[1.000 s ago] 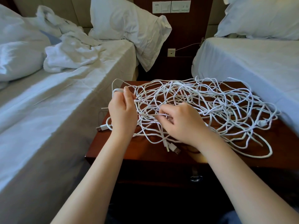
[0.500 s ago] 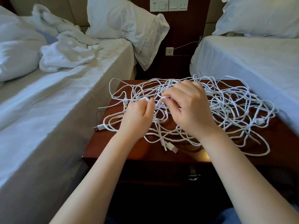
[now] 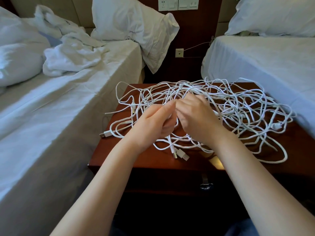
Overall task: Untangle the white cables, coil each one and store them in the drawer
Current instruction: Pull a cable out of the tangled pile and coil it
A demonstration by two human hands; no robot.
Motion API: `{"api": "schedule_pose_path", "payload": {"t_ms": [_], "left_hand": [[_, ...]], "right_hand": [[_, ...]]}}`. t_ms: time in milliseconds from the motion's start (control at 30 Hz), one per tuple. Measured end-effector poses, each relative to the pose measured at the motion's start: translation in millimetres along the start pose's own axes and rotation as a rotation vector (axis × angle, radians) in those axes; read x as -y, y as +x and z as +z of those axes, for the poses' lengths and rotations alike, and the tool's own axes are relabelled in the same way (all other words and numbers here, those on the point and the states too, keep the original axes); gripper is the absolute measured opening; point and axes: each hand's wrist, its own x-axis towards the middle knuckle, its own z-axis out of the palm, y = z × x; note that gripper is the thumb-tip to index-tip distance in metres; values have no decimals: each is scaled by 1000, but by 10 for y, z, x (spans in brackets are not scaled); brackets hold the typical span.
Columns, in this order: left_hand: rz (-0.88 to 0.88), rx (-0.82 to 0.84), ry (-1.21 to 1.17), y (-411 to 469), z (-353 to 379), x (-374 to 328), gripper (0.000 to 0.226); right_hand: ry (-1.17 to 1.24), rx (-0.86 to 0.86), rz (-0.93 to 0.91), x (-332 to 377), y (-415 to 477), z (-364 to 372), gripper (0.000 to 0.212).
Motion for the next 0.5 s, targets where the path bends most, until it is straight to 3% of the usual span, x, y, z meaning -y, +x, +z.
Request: {"api": "schedule_pose_path", "payload": {"t_ms": [100,200,333,433,500], "left_hand": [[58,-71,-42,-2,51,-15,46],[99,-152,-173,21,53,-40,45],[112,-139,-336,54,36,-35,44],[147,-187,-347,59,-17,-53,34],[196,-259,-382,60,-77,-80,27]], "right_hand": [[-41,55,-52,116,-34,58,30],[-56,99,18,197,-61,92,25],[-61,200,58,250,-45,95,29],[-40,311,57,291,-60,125,15],[-24,339,59,320,-60,113,17]]}}
